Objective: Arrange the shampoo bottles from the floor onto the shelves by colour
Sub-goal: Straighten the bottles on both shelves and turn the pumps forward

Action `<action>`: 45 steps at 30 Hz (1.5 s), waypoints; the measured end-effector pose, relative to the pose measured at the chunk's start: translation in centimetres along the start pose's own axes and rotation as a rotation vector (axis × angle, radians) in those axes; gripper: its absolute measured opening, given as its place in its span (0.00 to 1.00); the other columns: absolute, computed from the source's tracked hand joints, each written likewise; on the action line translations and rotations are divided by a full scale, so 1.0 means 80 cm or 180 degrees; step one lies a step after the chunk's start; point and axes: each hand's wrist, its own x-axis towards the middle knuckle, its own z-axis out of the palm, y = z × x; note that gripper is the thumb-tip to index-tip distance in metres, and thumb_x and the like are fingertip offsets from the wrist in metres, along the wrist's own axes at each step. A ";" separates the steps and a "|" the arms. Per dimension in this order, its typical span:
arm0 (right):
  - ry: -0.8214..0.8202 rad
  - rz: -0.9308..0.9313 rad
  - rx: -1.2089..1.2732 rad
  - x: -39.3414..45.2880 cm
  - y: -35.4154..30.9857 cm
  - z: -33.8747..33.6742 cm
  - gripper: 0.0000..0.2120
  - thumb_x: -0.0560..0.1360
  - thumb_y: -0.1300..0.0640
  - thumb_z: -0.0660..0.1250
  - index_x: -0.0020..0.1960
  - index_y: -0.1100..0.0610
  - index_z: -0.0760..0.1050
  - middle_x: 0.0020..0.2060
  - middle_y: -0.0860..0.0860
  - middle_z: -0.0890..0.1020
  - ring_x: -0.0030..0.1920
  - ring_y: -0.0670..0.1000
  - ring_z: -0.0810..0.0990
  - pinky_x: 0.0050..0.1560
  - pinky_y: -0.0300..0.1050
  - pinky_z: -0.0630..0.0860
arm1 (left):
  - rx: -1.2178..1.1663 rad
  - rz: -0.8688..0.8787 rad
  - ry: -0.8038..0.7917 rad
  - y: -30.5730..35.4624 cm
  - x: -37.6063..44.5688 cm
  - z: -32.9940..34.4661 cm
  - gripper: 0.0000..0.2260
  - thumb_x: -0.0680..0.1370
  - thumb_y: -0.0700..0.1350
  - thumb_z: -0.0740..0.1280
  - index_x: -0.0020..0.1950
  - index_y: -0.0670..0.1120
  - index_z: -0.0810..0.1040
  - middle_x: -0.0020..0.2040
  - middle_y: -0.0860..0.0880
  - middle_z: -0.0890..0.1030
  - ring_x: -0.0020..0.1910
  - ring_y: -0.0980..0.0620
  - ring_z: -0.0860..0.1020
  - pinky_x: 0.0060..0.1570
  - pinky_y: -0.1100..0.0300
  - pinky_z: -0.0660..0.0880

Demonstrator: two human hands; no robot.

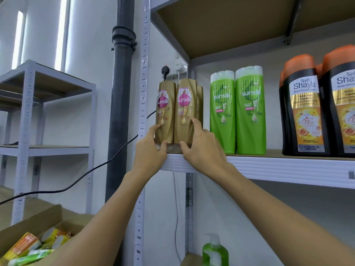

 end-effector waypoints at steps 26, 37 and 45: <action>0.0027 0.0578 0.0632 -0.323 0.140 -0.151 0.31 0.78 0.48 0.70 0.77 0.51 0.63 0.66 0.49 0.74 0.64 0.45 0.73 0.65 0.49 0.73 | -0.1168 -0.0593 -0.1317 0.162 -0.288 0.063 0.19 0.82 0.43 0.64 0.72 0.49 0.66 0.57 0.49 0.78 0.49 0.61 0.76 0.42 0.76 0.70; 0.0113 0.1399 0.0272 -0.446 0.275 -0.226 0.32 0.77 0.50 0.72 0.77 0.51 0.63 0.67 0.52 0.74 0.63 0.48 0.75 0.65 0.49 0.73 | -0.1793 -0.0488 -0.1825 0.250 -0.416 0.210 0.16 0.81 0.43 0.65 0.68 0.49 0.71 0.57 0.49 0.79 0.55 0.57 0.78 0.55 0.67 0.75; 0.0392 0.1571 -0.0368 -0.512 0.389 -0.257 0.32 0.76 0.51 0.72 0.76 0.52 0.64 0.69 0.51 0.72 0.69 0.50 0.71 0.69 0.49 0.69 | -0.2327 -0.0482 -0.2145 0.294 -0.498 0.318 0.17 0.79 0.44 0.64 0.69 0.50 0.72 0.59 0.49 0.77 0.59 0.51 0.78 0.62 0.52 0.76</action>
